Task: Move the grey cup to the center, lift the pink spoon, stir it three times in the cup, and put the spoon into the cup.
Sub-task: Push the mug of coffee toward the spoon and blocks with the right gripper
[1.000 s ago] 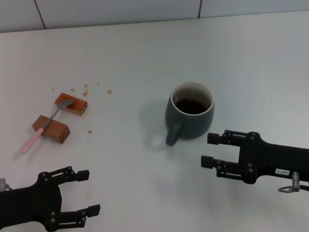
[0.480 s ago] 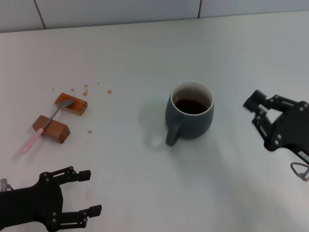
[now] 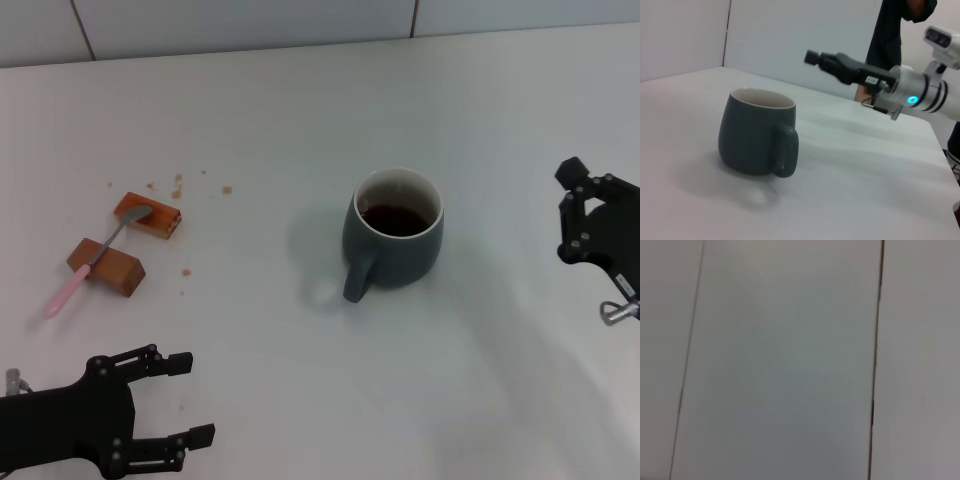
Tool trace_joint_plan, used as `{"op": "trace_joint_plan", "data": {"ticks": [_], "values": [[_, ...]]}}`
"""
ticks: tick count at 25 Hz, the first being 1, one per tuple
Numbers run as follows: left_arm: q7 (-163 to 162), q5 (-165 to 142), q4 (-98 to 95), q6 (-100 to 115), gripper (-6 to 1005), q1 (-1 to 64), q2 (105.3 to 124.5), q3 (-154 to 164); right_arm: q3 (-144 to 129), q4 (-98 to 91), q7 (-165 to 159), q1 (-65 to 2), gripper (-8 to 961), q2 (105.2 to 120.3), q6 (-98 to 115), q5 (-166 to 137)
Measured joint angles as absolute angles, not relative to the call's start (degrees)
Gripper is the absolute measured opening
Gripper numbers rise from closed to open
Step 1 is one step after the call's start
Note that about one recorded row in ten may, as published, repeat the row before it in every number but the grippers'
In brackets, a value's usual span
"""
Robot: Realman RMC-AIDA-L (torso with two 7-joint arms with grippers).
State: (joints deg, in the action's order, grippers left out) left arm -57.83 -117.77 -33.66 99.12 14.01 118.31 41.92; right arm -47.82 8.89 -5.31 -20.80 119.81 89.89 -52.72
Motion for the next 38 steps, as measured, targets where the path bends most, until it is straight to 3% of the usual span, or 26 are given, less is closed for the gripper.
{"op": "trace_joint_plan", "data": {"ticks": [26,38], "values": [[-57.83,-117.86,-33.49,98.86,849,14.50,118.39,41.92,-43.58,15.64,-4.45,-31.79,25,119.88,75.07,-62.03],[-57.33,-117.86,-33.48,98.87,850,14.50,118.39,41.92,-23.31,18.01,-4.38,-34.90,24,119.88,67.35,-84.09]]}}
